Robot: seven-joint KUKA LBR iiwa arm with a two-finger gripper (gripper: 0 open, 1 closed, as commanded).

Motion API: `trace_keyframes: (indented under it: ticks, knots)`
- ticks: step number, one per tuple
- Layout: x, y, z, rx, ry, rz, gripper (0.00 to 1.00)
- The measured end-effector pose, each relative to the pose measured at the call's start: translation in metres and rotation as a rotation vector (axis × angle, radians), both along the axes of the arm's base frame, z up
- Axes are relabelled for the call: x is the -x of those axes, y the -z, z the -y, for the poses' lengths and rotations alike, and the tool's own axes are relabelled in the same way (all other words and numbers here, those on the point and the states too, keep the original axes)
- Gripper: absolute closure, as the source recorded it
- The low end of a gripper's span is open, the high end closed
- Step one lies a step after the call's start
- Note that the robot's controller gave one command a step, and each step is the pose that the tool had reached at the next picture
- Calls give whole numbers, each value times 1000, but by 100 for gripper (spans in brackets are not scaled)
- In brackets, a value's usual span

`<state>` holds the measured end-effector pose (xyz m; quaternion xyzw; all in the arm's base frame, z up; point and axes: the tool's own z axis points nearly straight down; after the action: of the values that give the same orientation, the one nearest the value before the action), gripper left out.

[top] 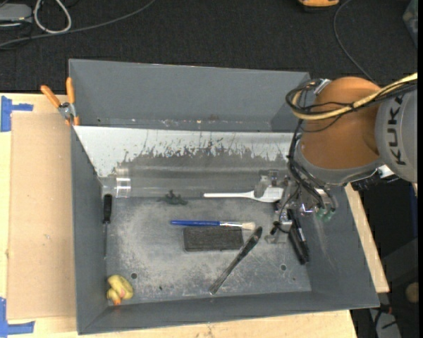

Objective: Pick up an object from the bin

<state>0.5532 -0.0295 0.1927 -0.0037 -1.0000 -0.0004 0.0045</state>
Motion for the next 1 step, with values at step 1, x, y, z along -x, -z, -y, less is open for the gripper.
trace_keyframes:
  ticks: [1]
  knots:
    - [-2, -3, 0, 0, -1, 7, 0]
